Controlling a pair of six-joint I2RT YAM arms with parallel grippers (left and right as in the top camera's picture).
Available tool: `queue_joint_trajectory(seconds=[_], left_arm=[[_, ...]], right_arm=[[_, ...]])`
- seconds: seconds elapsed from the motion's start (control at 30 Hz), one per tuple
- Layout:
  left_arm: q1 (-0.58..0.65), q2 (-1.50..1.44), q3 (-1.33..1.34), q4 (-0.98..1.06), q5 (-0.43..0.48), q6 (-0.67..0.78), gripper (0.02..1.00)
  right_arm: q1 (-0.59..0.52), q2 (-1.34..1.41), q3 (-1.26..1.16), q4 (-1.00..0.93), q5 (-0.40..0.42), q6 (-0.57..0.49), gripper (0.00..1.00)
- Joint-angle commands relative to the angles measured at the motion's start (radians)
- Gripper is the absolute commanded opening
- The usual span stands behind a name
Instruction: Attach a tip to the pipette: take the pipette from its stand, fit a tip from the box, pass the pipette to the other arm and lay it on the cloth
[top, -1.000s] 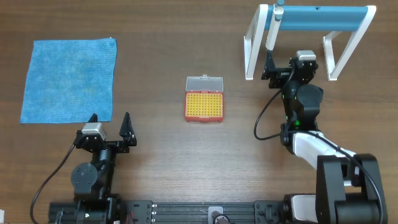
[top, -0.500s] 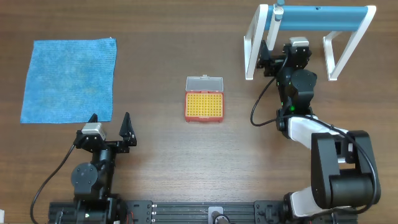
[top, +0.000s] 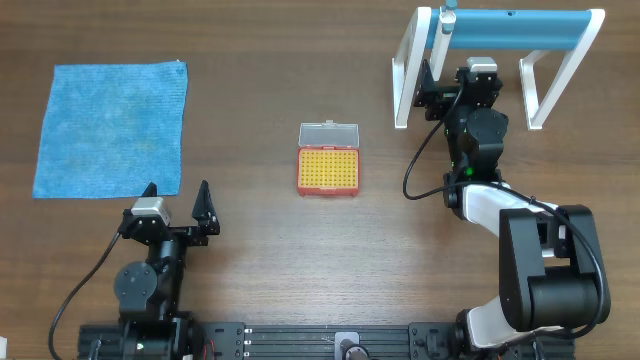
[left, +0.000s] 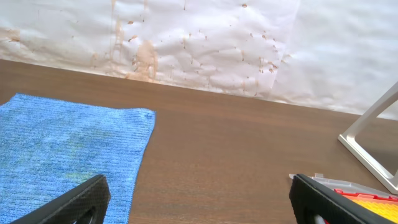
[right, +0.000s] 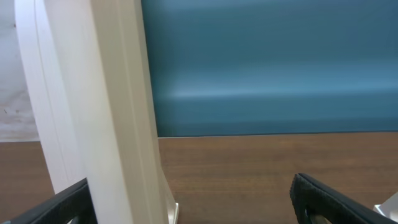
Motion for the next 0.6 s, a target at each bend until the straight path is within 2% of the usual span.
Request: queue_joint_trajectory(seconds=[0.03, 0.57, 0.6], left_arm=[[0.004, -0.005, -0.003, -0.005, -0.010, 0.009, 0.932], [0.004, -0.005, -0.003, -0.005, -0.010, 0.009, 0.934], [0.004, -0.005, -0.003, -0.005, -0.010, 0.009, 0.932]], right_arm=[[0.006, 0.011, 0.022, -0.001, 0.023, -0.014, 0.956], [0.006, 0.071, 0.083, -0.002, 0.013, -0.014, 0.954], [0.006, 0.071, 0.083, -0.002, 0.013, -0.013, 0.917]])
